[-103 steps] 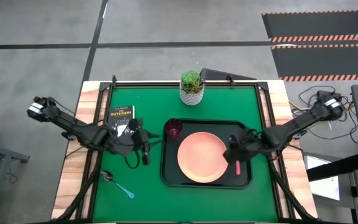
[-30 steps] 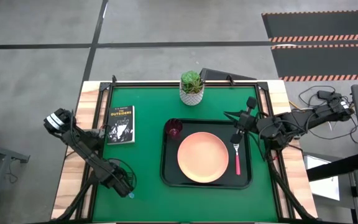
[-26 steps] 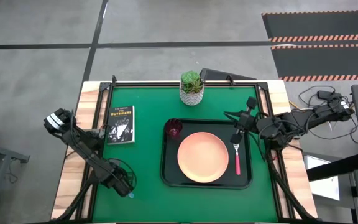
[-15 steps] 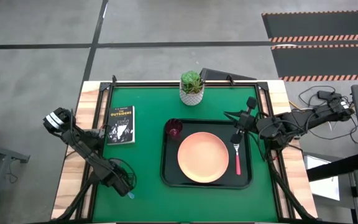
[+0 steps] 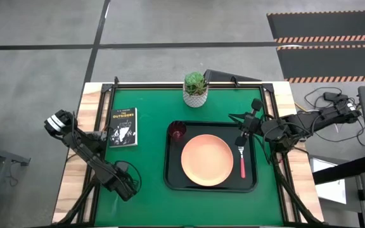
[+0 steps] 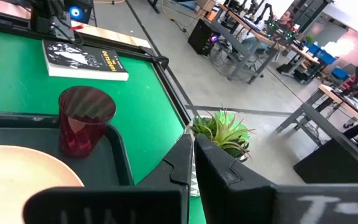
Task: Pick and place plate/cup/fork/spoon on tray
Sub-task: Put the light blue spoon on the black tray at the left of the light orange plate
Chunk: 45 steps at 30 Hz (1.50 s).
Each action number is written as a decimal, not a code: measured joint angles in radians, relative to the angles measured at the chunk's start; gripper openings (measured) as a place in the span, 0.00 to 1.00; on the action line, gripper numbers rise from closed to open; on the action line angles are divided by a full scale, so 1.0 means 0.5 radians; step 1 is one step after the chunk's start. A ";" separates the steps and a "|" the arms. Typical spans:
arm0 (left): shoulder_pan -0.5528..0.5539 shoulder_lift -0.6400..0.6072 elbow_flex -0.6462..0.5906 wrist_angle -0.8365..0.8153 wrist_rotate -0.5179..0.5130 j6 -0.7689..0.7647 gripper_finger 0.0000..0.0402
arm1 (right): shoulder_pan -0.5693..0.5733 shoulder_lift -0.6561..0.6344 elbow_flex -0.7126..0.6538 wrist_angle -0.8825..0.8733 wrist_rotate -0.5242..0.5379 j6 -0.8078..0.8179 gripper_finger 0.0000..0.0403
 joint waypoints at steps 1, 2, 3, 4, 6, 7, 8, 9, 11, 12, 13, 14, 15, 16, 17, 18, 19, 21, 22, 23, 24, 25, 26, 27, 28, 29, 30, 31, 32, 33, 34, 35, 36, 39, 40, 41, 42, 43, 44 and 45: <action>-0.010 -0.010 0.024 -0.012 0.000 -0.004 0.00 | 0.000 0.000 0.000 0.000 0.000 0.000 0.02; -0.024 -0.017 0.049 -0.023 0.004 -0.012 0.01 | 0.000 0.000 0.000 0.001 0.000 0.000 0.02; -0.036 -0.023 0.068 -0.032 0.005 -0.018 0.01 | 0.000 0.000 0.000 0.000 0.000 0.000 0.02; -0.039 -0.023 0.075 -0.034 0.005 -0.026 0.02 | 0.000 0.000 0.000 0.000 0.000 0.000 0.02; -0.037 -0.015 0.075 -0.053 -0.005 -0.052 0.03 | 0.000 0.000 0.000 0.001 0.000 0.001 0.02; -0.036 -0.014 0.072 -0.050 -0.017 -0.057 0.04 | 0.000 0.000 0.000 0.000 0.000 0.004 0.02; -0.036 -0.014 0.067 -0.045 -0.025 -0.055 0.05 | 0.000 0.000 0.000 0.000 0.000 0.012 0.02; -0.038 -0.014 0.061 -0.047 -0.026 -0.045 0.06 | 0.000 0.001 0.000 0.000 0.000 0.018 0.02; -0.038 -0.014 0.057 -0.051 -0.035 -0.001 0.09 | 0.000 0.001 0.000 -0.001 0.000 0.018 0.02; -0.038 -0.014 0.057 -0.046 -0.053 0.020 0.10 | 0.000 0.001 0.000 -0.001 0.000 0.020 0.02; -0.038 -0.014 0.057 -0.045 -0.086 0.036 0.12 | 0.000 0.001 0.000 -0.001 0.000 0.021 0.02; -0.042 -0.014 0.057 -0.045 -0.109 0.049 0.15 | 0.000 0.001 0.000 -0.001 0.000 0.021 0.02; -0.044 -0.014 0.057 -0.045 -0.130 0.068 0.17 | 0.000 0.002 0.000 -0.001 0.000 0.022 0.02; -0.045 -0.014 0.057 -0.045 -0.137 0.088 0.20 | 0.000 0.002 0.000 -0.001 0.000 0.023 0.02; -0.050 -0.014 0.057 -0.046 -0.136 0.106 0.22 | 0.000 0.002 0.000 -0.001 0.000 0.023 0.02; -0.057 -0.014 0.056 -0.047 -0.137 0.135 0.25 | 0.000 0.002 -0.001 -0.001 0.000 0.023 0.02; -0.067 -0.014 0.054 -0.048 -0.137 0.174 0.27 | 0.000 0.002 -0.001 -0.001 0.000 0.023 0.02; -0.099 -0.014 0.052 -0.048 -0.137 0.260 0.30 | 0.000 0.002 -0.001 -0.002 0.000 0.023 0.02; -0.118 -0.014 0.052 -0.048 -0.137 0.295 0.30 | 0.000 0.002 -0.001 -0.002 0.000 0.025 0.02; -0.140 -0.014 0.052 -0.047 -0.137 0.303 0.30 | 0.000 0.002 -0.001 -0.006 0.000 0.039 0.02; -0.162 -0.014 0.051 -0.048 -0.137 0.303 0.30 | 0.000 0.002 -0.001 -0.015 0.000 0.042 0.02; -0.186 -0.015 0.050 -0.044 -0.137 0.295 0.30 | 0.000 0.002 -0.001 -0.028 0.000 0.044 0.02; -0.207 -0.015 0.046 -0.038 -0.138 0.291 0.29 | 0.000 0.002 -0.001 -0.044 0.000 0.044 0.02; -0.224 -0.009 0.043 -0.032 -0.140 0.290 0.28 | 0.000 0.002 -0.001 -0.055 0.000 0.044 0.02; -0.236 0.001 0.044 -0.030 -0.150 0.290 0.27 | 0.000 0.002 -0.001 -0.062 0.000 0.048 0.02; -0.244 0.012 0.039 -0.028 -0.170 0.289 0.26 | 0.000 0.002 -0.001 -0.066 0.000 0.054 0.02; -0.246 0.027 0.034 -0.024 -0.198 0.289 0.24 | 0.000 0.002 -0.001 -0.074 0.000 0.058 0.02; -0.245 0.045 0.030 -0.023 -0.213 0.290 0.22 | 0.000 0.002 -0.001 -0.076 0.000 0.063 0.02; -0.244 0.065 0.028 -0.020 -0.213 0.291 0.19 | 0.000 0.002 -0.001 -0.076 0.000 0.070 0.02; -0.244 0.080 0.029 -0.016 -0.213 0.291 0.16 | 0.000 0.002 -0.001 -0.078 0.000 0.072 0.02; -0.244 0.092 0.029 -0.012 -0.215 0.291 0.13 | 0.000 0.002 -0.001 -0.079 0.000 0.074 0.02; -0.244 0.103 0.029 -0.009 -0.214 0.291 0.10 | 0.000 0.002 -0.001 -0.080 0.000 0.077 0.02; -0.244 0.107 0.029 -0.006 -0.213 0.290 0.07 | 0.000 0.002 -0.001 -0.086 0.000 0.089 0.02; -0.243 0.105 0.047 -0.014 -0.220 0.220 0.02 | 0.000 0.000 -0.002 -0.112 0.000 0.093 0.02; -0.242 0.099 0.059 -0.003 -0.235 0.194 0.02 | 0.000 -0.002 -0.002 -0.131 0.001 0.100 0.02; -0.241 0.088 0.074 0.019 -0.256 0.184 0.01 | 0.000 -0.006 -0.002 -0.158 0.002 0.118 0.02; -0.233 0.075 0.089 0.032 -0.276 0.181 0.01 | 0.000 -0.018 -0.002 -0.195 0.001 0.146 0.02; -0.223 0.063 0.100 0.025 -0.292 0.165 0.01 | 0.000 -0.029 -0.002 -0.235 0.001 0.169 0.02; -0.206 0.052 0.114 -0.005 -0.302 0.143 0.01 | 0.000 -0.041 -0.002 -0.263 0.003 0.206 0.02; -0.181 0.040 0.129 -0.037 -0.304 0.132 0.01 | 0.000 -0.060 -0.002 -0.294 0.004 0.239 0.02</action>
